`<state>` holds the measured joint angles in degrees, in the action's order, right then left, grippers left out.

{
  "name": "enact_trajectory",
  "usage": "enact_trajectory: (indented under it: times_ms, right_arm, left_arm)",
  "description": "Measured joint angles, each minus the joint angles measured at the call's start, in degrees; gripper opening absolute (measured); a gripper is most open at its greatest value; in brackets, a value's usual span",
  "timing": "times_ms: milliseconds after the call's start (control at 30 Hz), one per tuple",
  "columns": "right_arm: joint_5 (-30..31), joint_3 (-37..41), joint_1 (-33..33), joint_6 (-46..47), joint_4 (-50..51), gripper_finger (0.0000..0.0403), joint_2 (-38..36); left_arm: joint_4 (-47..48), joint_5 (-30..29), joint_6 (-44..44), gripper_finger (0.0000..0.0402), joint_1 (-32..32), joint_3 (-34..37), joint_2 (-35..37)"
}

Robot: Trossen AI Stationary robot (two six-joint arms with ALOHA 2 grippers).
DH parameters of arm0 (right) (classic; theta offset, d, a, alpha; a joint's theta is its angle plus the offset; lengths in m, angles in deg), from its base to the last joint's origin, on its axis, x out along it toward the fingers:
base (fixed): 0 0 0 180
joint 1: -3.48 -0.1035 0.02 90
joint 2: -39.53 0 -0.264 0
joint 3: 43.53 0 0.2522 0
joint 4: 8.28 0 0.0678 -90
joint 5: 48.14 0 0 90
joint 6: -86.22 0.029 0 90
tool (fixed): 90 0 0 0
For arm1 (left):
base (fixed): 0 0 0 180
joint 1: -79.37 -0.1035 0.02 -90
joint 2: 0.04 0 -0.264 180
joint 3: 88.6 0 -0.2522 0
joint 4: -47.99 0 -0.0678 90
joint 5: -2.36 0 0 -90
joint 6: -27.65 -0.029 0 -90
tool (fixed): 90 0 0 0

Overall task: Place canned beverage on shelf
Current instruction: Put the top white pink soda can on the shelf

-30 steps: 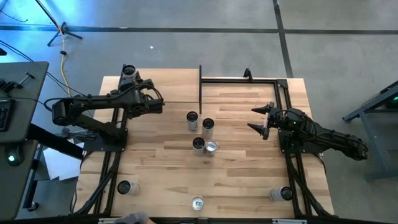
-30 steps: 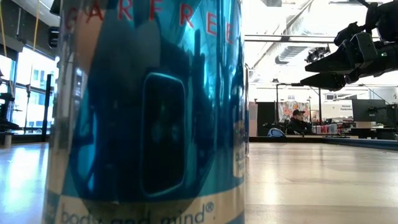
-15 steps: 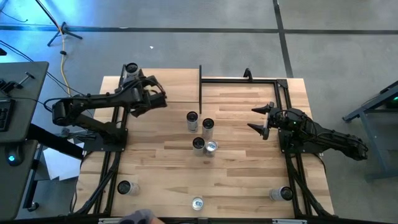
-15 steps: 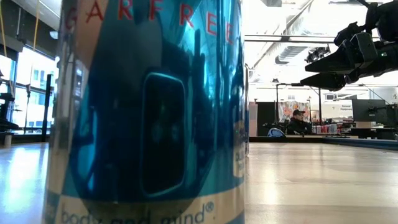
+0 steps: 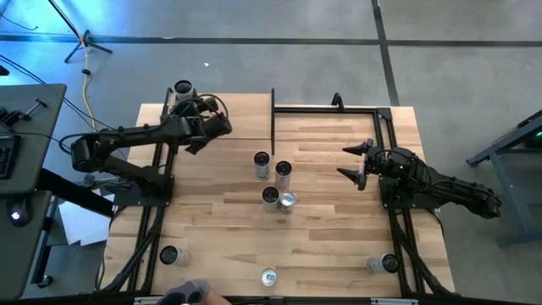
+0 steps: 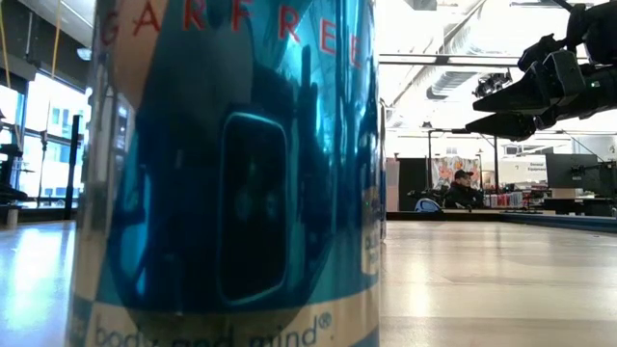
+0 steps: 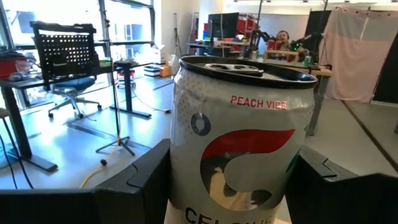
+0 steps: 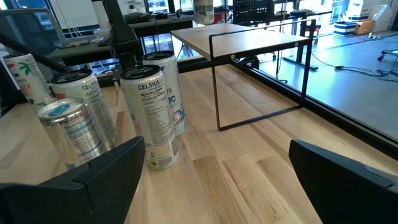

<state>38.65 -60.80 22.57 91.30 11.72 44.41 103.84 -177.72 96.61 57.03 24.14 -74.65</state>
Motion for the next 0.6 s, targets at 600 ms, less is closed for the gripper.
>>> enact_trajectory:
  times_ms: [600]
  right_arm:
    - [0.00,0.00,0.02,0.01,0.01,0.0387,0.00]
  left_arm:
    - [-6.16,0.58,-2.28,0.0200,-5.03,0.04,-2.05]
